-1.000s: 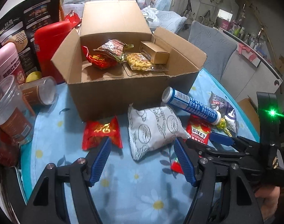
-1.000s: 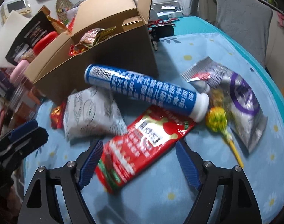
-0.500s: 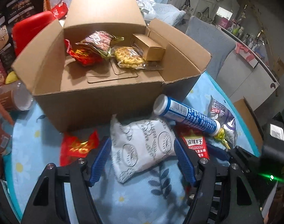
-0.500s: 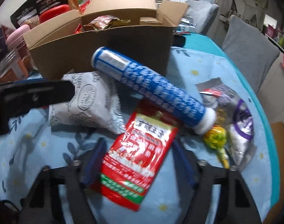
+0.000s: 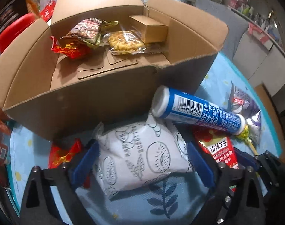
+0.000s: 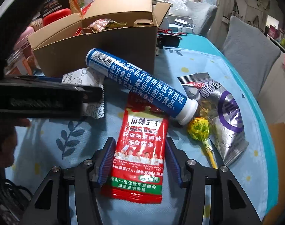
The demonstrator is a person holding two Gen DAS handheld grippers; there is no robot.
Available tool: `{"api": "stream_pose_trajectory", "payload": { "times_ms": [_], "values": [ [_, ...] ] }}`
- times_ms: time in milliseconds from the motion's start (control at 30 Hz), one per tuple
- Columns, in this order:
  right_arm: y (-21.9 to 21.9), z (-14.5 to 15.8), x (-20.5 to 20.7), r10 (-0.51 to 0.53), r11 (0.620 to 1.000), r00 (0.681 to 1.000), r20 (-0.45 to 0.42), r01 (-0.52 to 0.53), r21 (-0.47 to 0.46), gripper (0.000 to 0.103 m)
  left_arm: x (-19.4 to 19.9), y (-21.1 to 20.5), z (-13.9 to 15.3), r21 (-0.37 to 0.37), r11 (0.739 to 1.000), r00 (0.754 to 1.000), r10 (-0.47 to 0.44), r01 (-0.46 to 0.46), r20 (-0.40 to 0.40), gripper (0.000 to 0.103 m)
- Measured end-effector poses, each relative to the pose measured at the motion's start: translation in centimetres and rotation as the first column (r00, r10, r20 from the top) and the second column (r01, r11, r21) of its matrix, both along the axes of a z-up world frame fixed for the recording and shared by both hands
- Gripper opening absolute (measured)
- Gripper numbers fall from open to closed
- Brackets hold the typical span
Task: Organize snacks
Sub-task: 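Grasp the white bread bag with the left tool while the right tool grasps the red spicy packet, then lift the white bread bag and red spicy packet toward the box with both tools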
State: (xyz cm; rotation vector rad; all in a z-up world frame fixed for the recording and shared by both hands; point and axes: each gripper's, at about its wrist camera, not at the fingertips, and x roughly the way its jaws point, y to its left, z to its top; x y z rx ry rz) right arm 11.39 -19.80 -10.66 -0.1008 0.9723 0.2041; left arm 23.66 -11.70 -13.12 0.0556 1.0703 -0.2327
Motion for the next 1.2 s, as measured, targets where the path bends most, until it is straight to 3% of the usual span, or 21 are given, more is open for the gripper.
{"api": "stream_pose_trajectory", "payload": {
  "times_ms": [267,467,567,800,967,1033,1133,1200],
  "values": [
    [0.0,0.0,-0.1,0.006,1.0,1.0,0.009,-0.006,0.002,0.057,0.0,-0.9,-1.5,0.16,0.987,0.999,-0.019,0.012,0.039,0.103],
    [-0.1,-0.1,-0.3,0.006,1.0,1.0,0.022,-0.006,0.002,0.055,-0.6,0.9,-1.6,0.098,0.995,0.999,-0.002,-0.003,0.053,0.102],
    [-0.3,0.0,-0.5,0.0,1.0,1.0,0.027,0.0,0.005,0.05,-1.7,1.7,-1.4,0.087,0.996,0.997,-0.004,-0.002,0.076,0.088],
    [-0.2,0.3,-1.4,0.03,0.999,0.999,0.019,-0.03,0.028,0.048,-4.4,2.6,-0.7,0.086,0.996,0.996,-0.035,0.028,0.081,0.069],
    [0.1,0.3,-2.1,0.047,0.998,0.999,0.015,-0.048,0.034,0.048,-6.3,2.3,-0.2,0.052,0.997,0.996,-0.063,0.06,0.067,0.066],
    [0.3,0.3,-2.6,0.062,0.997,0.998,0.012,-0.062,0.036,0.048,-7.1,2.0,-0.1,0.071,0.994,0.993,-0.087,0.082,0.074,0.066],
    [0.3,0.4,-3.2,0.082,0.996,0.997,0.008,-0.082,0.044,0.048,-8.6,0.8,-0.4,0.157,0.981,0.986,-0.132,0.115,0.104,0.066],
    [0.2,0.5,-3.5,0.088,0.995,0.996,0.0,-0.088,0.056,0.048,-9.1,0.8,-0.4,0.162,0.98,0.985,-0.132,0.113,0.109,0.065]
  ]
}}
